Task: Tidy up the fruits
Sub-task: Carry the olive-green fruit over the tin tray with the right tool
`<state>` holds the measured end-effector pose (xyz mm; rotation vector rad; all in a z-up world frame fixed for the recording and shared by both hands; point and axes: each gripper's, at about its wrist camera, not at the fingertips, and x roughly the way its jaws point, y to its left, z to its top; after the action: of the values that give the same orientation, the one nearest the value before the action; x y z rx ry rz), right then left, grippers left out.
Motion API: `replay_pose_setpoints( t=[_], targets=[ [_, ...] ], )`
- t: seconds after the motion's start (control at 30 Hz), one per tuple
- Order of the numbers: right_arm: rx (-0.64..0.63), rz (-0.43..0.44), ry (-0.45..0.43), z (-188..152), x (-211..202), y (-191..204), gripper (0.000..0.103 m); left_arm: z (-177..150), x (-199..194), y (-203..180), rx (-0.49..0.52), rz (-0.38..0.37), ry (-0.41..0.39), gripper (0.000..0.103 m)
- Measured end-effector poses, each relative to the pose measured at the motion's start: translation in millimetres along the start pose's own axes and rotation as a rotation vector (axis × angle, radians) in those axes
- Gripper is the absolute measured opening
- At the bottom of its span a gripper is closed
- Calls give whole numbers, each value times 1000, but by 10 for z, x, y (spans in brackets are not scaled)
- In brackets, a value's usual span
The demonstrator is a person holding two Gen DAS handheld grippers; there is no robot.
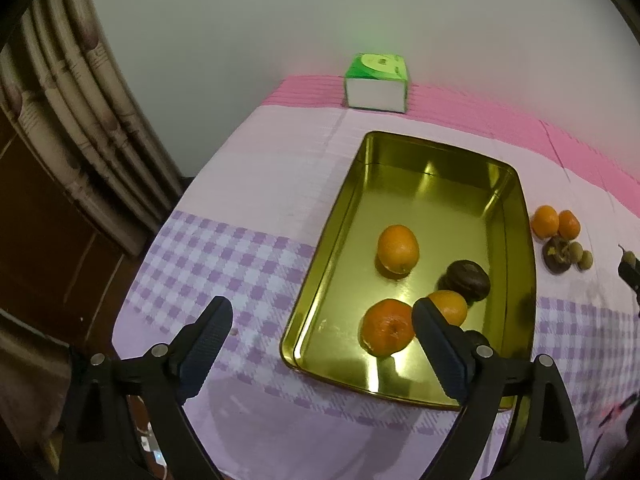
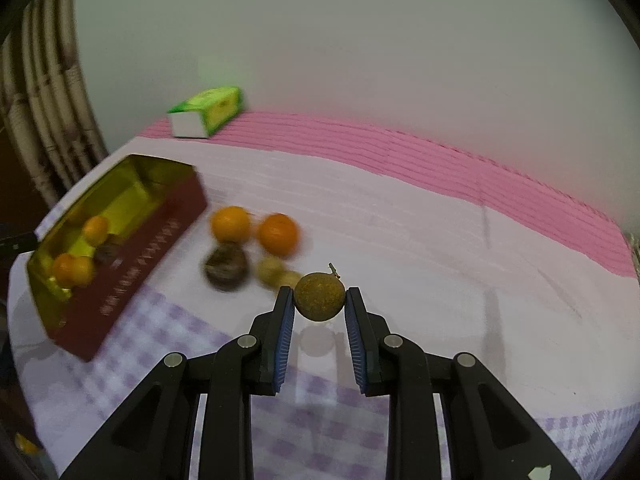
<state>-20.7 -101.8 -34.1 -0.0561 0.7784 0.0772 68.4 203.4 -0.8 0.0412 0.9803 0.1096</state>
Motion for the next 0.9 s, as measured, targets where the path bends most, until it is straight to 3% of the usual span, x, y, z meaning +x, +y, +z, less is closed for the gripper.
replay_pose_setpoints(
  t=[0.6, 0.9],
  targets=[
    [-174, 242, -16, 294, 9, 1275, 24, 8, -11, 303, -121, 39, -1, 92],
    [-235, 289, 21, 249, 159, 1683, 24, -10, 3, 498, -201, 44, 18, 92]
  ],
)
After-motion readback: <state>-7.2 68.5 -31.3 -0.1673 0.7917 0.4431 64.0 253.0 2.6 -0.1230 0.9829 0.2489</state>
